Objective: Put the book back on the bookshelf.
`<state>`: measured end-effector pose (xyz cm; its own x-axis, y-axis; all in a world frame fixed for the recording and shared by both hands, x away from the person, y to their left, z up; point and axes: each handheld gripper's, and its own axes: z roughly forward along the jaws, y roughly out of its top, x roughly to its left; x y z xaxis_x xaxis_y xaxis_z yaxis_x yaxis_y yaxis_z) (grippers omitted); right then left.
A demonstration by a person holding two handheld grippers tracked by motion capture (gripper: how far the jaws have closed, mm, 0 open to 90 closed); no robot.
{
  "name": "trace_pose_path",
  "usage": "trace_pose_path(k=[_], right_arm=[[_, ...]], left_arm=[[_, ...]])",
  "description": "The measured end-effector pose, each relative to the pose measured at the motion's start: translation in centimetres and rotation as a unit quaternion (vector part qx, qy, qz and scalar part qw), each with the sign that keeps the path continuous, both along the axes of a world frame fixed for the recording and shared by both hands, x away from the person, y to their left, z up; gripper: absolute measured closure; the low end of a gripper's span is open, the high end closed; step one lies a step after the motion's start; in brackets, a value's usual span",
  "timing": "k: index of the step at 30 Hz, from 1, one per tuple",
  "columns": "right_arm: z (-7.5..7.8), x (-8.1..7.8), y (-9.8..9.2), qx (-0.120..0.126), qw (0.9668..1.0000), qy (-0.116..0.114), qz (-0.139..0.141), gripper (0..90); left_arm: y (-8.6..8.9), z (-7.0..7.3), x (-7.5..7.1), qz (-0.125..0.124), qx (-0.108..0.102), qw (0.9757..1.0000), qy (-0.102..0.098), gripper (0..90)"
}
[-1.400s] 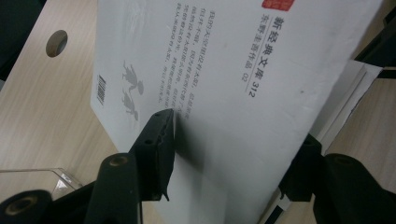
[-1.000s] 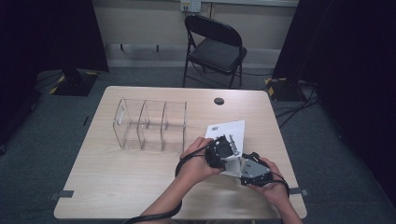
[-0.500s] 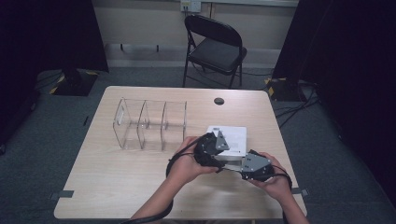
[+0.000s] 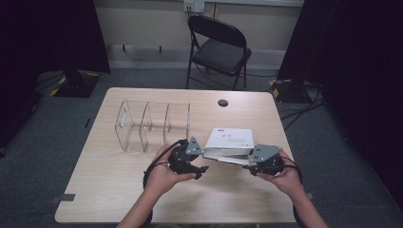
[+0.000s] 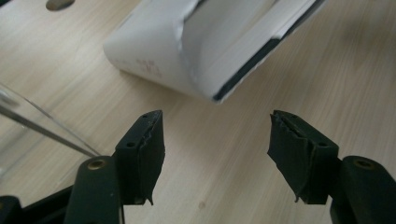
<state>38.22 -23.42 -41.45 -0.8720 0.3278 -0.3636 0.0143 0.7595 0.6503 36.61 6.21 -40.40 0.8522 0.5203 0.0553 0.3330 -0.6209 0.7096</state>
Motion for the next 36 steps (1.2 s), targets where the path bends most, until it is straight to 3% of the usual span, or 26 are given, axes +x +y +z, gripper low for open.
trace_pose_path(k=[8, 12, 22, 24, 25, 36], right_arm=[[0.2, 0.2, -0.1, 0.003, 1.0, 0.007, 0.0, 53.1], [0.3, 0.3, -0.1, 0.005, 1.0, 0.008, 0.001, 53.1], [0.9, 0.4, -0.4, 0.004, 0.9997, 0.025, 0.007, 53.5], [1.1, 0.4, -0.3, 0.005, 0.9995, 0.031, 0.004, 53.9], [1.2, 0.4, -0.2, 0.003, 0.9995, 0.03, 0.005, 54.3], [2.6, 0.8, 0.0, -0.006, 0.9995, 0.032, -0.004, 61.4]], left_arm=[[0.8, -4.3, 0.1, 0.008, -0.015, 0.9987, 0.048, 36.4], [1.2, -5.7, -0.1, 0.011, -0.015, 0.9981, 0.059, 36.6], [2.4, -7.1, -0.8, 0.009, 0.008, 0.9982, 0.06, 36.5], [2.5, -7.3, -1.0, 0.014, 0.0, 0.9982, 0.059, 35.8], [2.8, -7.3, -1.0, 0.011, 0.006, 0.9982, 0.059, 35.8], [3.8, -8.3, -1.1, 0.023, -0.001, 0.9981, 0.057, 34.4]])
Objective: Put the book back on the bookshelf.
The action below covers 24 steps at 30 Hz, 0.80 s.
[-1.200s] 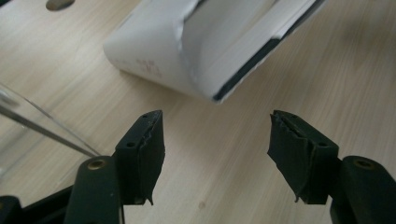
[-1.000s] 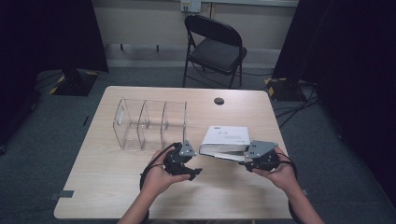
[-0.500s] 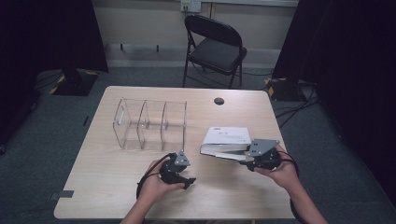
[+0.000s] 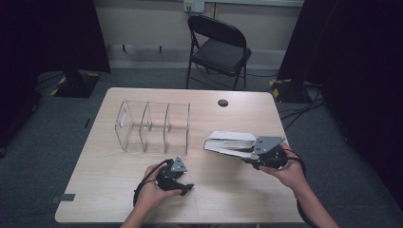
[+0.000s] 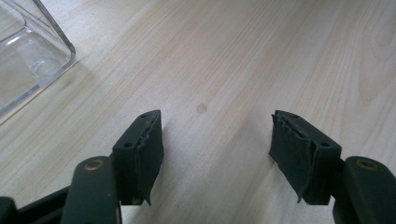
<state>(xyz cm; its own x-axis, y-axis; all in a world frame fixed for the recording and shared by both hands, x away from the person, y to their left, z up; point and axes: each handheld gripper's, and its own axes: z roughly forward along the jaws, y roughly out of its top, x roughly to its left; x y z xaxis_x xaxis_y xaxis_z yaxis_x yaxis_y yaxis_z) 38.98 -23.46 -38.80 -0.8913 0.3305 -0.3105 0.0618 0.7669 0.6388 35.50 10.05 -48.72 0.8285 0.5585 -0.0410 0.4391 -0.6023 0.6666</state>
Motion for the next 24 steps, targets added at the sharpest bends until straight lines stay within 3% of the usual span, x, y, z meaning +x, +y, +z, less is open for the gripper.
trace_pose_path(k=[14, 21, 24], right_arm=[[0.7, 0.2, 0.0, 0.003, 0.9996, -0.023, -0.019, 69.7], [1.5, -0.3, -0.4, 0.004, 0.9997, -0.024, -0.011, 72.9], [1.9, -0.7, -0.6, 0.005, 0.9999, -0.012, -0.009, 73.7]], left_arm=[[0.5, -0.8, -0.1, -0.012, -0.019, 0.9993, -0.028, 26.5], [0.4, -0.9, -0.3, -0.015, -0.018, 0.9992, -0.031, 23.7], [0.4, -1.0, -0.4, -0.008, -0.032, 0.9989, -0.032, 23.4]])
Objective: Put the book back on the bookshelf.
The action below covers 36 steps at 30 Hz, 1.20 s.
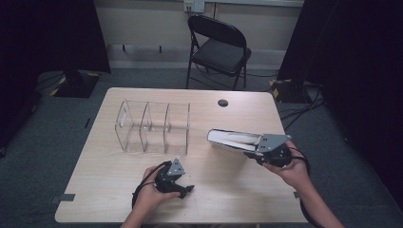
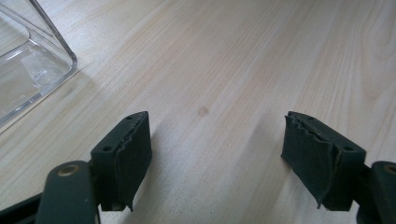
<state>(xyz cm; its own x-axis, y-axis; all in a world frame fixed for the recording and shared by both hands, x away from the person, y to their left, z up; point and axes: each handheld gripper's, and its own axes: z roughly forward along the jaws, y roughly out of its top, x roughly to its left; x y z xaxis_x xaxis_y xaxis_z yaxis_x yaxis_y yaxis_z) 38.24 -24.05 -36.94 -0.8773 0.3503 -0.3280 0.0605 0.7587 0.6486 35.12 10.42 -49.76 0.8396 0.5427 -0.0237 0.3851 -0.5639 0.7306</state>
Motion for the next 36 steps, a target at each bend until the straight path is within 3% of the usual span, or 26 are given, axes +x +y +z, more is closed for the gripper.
trace_pose_path(k=[7, 18, 21, 22, 28, 31, 36], right_arm=[[0.6, -0.1, -0.2, 0.0, 0.9999, 0.016, 0.006, 74.4], [1.7, 1.2, 0.2, -0.031, 0.9987, 0.038, 0.013, 75.2], [2.0, 1.5, 0.3, -0.039, 0.9978, 0.048, 0.024, 75.2], [2.1, 1.5, 0.4, -0.04, 0.9976, 0.051, 0.023, 75.0], [2.6, 1.8, -0.1, -0.042, 0.9953, 0.08, 0.035, 75.4], [3.0, 1.9, 0.0, -0.063, 0.9938, 0.086, 0.033, 75.6], [3.3, 2.2, 0.0, -0.065, 0.9922, 0.099, 0.038, 75.4]], left_arm=[[0.2, 0.0, 0.0, -0.007, 0.007, 0.9999, -0.004, 23.2], [0.2, -0.1, 0.1, -0.01, 0.003, 0.9999, -0.007, 22.2], [0.2, -0.2, 0.0, -0.006, -0.009, 0.9999, -0.007, 21.1], [0.3, -0.2, 0.1, -0.012, 0.0, 0.9999, -0.008, 21.0], [0.2, -0.2, 0.1, -0.013, -0.002, 0.9999, -0.008, 20.3], [0.2, -0.2, 0.1, -0.013, -0.002, 0.9999, -0.009, 20.2], [0.2, -0.3, 0.1, -0.014, -0.004, 0.9998, -0.011, 19.7]])
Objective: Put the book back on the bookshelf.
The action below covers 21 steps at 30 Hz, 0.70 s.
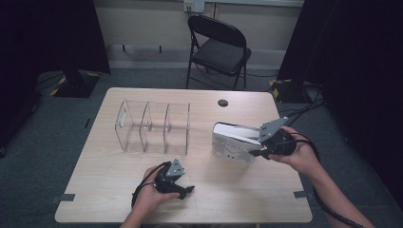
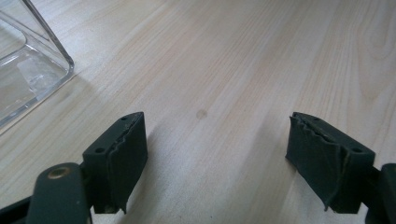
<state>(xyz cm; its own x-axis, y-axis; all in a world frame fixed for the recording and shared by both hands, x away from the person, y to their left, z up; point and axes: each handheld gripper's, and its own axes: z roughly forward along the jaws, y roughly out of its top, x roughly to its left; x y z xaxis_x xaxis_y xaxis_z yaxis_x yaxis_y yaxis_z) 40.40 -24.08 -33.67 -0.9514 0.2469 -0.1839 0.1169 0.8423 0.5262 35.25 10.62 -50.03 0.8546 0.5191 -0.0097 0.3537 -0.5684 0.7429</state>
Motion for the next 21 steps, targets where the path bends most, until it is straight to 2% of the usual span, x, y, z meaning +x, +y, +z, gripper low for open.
trace_pose_path(k=[7, 10, 12, 13, 17, 21], right_arm=[[0.0, -0.5, -0.4, 0.018, 0.9994, 0.017, 0.022, 75.6], [0.1, -0.9, -0.4, 0.021, 0.9989, 0.024, 0.034, 75.8], [0.2, -1.2, -0.3, 0.018, 0.9987, 0.028, 0.037, 75.8], [0.2, -1.2, -0.3, 0.017, 0.9988, 0.028, 0.036, 75.8], [0.4, -1.1, -0.2, 0.009, 0.9991, 0.036, 0.022, 75.8], [0.5, -0.9, 0.1, -0.004, 0.9989, 0.04, 0.023, 75.7]], left_arm=[[0.0, 0.0, 0.1, -0.003, -0.001, 1.0, 0.0, 18.9], [0.0, 0.1, 0.1, -0.002, 0.007, 1.0, 0.001, 18.7], [0.0, 0.1, 0.1, -0.001, 0.009, 1.0, 0.001, 18.7], [-0.1, 0.0, 0.1, 0.0, 0.002, 1.0, 0.001, 18.6], [-0.2, 0.0, 0.0, 0.003, -0.002, 1.0, 0.002, 18.2], [-0.1, 0.0, 0.1, 0.0, 0.002, 1.0, 0.001, 17.6]])
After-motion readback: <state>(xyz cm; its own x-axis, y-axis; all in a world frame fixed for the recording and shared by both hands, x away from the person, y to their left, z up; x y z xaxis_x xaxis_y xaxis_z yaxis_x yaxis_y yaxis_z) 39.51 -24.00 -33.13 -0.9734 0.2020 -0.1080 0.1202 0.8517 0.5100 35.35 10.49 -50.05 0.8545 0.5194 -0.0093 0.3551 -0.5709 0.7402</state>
